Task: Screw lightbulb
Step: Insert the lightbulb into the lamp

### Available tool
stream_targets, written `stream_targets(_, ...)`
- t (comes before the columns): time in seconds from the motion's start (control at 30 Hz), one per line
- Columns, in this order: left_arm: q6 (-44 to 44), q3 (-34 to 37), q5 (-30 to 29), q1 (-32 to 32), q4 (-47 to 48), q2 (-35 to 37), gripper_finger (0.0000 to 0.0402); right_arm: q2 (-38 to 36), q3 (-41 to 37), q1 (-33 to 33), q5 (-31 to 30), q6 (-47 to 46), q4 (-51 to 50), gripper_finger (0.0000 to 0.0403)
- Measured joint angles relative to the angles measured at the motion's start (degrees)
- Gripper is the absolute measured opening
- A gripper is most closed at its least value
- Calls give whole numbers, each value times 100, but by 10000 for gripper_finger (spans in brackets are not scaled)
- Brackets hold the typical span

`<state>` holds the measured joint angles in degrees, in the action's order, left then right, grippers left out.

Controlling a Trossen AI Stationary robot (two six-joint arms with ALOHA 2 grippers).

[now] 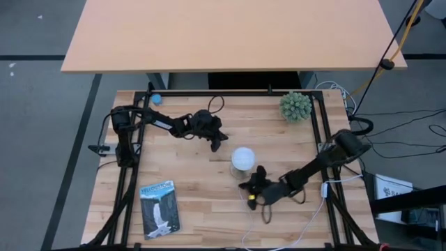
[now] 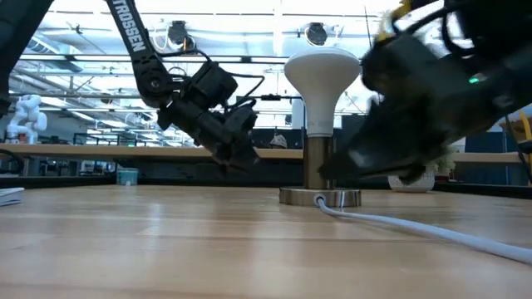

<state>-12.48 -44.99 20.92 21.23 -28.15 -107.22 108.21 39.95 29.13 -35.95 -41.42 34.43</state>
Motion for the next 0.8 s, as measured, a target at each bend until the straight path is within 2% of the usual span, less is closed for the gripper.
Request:
stream_targets(0.07, 71, 45, 7, 5, -6, 1, 0, 234, 305, -59, -132, -241, -433, 0)
stream_targets(0.27, 78, 181, -55, -146, -93, 2, 0, 471, 743, -143, 360, -996, -1391, 0)
stream_targets(0.5, 73, 188, -91, -227, -360, 2, 0, -60, 711, 156, 769, -1079, -2263, 0)
stream_targets(0.67, 55, 190, -100, -225, -502, 2, 0, -612, 714, 218, 1244, -1425, -3803, 0)
stream_targets(0.8, 55, 190, -100, -225, -575, 2, 0, -1011, 703, 178, 1091, -1451, -5119, 0)
